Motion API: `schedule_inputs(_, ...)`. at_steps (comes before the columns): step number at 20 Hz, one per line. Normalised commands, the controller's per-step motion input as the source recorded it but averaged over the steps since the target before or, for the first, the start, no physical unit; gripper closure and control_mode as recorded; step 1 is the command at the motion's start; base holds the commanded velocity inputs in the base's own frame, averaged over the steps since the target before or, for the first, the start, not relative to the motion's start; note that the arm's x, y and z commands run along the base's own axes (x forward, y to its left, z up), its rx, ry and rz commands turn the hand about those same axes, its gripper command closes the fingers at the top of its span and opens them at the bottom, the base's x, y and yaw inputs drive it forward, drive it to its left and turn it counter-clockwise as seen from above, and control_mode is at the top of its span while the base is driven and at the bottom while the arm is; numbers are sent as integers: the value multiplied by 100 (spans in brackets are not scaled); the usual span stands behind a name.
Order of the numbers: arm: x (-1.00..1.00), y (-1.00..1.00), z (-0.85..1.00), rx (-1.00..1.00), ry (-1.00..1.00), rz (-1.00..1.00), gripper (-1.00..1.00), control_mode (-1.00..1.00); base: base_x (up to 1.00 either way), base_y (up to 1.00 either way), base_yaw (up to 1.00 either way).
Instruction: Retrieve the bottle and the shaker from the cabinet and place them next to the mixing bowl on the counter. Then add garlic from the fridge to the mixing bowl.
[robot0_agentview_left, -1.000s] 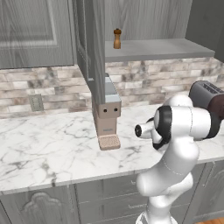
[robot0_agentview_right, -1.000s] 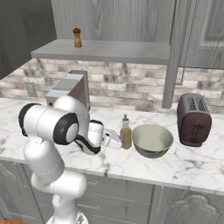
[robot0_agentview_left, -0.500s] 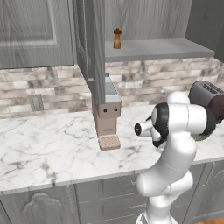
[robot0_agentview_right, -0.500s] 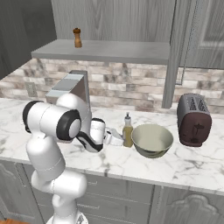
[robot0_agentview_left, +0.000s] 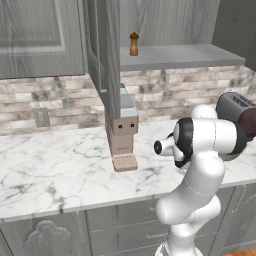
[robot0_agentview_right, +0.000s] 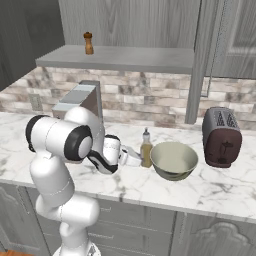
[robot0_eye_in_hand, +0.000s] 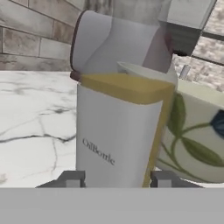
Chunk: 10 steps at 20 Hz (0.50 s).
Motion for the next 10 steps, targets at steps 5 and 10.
schedule_inputs(5,-11,11,6,0,-6,0,-100,-100,0,0,0)
schedule_inputs(10,-28,28,18,0,-11,0,-100,-100,0,0,0)
